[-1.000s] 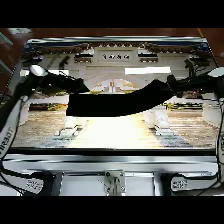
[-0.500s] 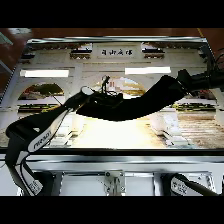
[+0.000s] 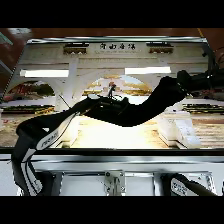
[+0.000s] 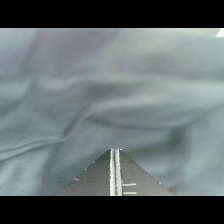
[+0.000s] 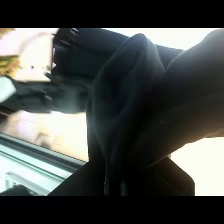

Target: Fold the shirts.

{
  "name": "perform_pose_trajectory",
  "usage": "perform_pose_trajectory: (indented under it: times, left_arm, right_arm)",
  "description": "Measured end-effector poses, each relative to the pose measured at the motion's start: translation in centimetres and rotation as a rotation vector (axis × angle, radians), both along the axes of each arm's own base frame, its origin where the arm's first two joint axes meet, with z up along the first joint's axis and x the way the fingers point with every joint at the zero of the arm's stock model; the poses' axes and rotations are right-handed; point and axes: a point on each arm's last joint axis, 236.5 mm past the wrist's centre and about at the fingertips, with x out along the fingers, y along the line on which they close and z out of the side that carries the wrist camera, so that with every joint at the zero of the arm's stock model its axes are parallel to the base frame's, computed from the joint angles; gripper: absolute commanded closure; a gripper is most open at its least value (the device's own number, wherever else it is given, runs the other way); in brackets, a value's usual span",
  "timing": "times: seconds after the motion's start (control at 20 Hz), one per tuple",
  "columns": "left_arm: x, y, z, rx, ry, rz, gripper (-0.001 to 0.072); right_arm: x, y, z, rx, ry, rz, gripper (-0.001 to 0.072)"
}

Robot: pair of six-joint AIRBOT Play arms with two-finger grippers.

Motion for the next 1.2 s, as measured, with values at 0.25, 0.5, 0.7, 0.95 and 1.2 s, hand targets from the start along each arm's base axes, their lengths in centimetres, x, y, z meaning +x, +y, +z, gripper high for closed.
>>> perform_pose_trajectory:
  times: [0.25, 0.5, 0.7, 0.95, 1.2]
  left_arm:
    - [9.1, 13.0, 9.4, 0.02, -0.246, 0.203, 0.0672]
    - [11.7, 29.9, 18.6, 0.144, -0.455, 0.401, 0.0672]
    - [8.8, 38.4, 23.5, 0.229, -0.546, 0.473, 0.0671]
    - [4.7, 41.0, 25.9, 0.273, -0.592, 0.43, 0.0671]
    - [3.5, 40.8, 25.2, 0.284, -0.582, 0.385, 0.067]
  right_arm:
    - [2.1, 6.0, -2.2, -0.043, -0.051, 0.097, 0.0651]
    - [3.0, 16.4, -7.5, -0.019, -0.042, 0.237, 0.0651]
    - [2.8, 23.9, -13.8, 0.024, 0.021, 0.262, 0.0651]
    - [3.0, 30.7, -18.1, 0.204, 0.122, 0.154, 0.0247]
    - [3.7, 32.4, -17.8, 0.316, 0.15, 0.112, 0.0247]
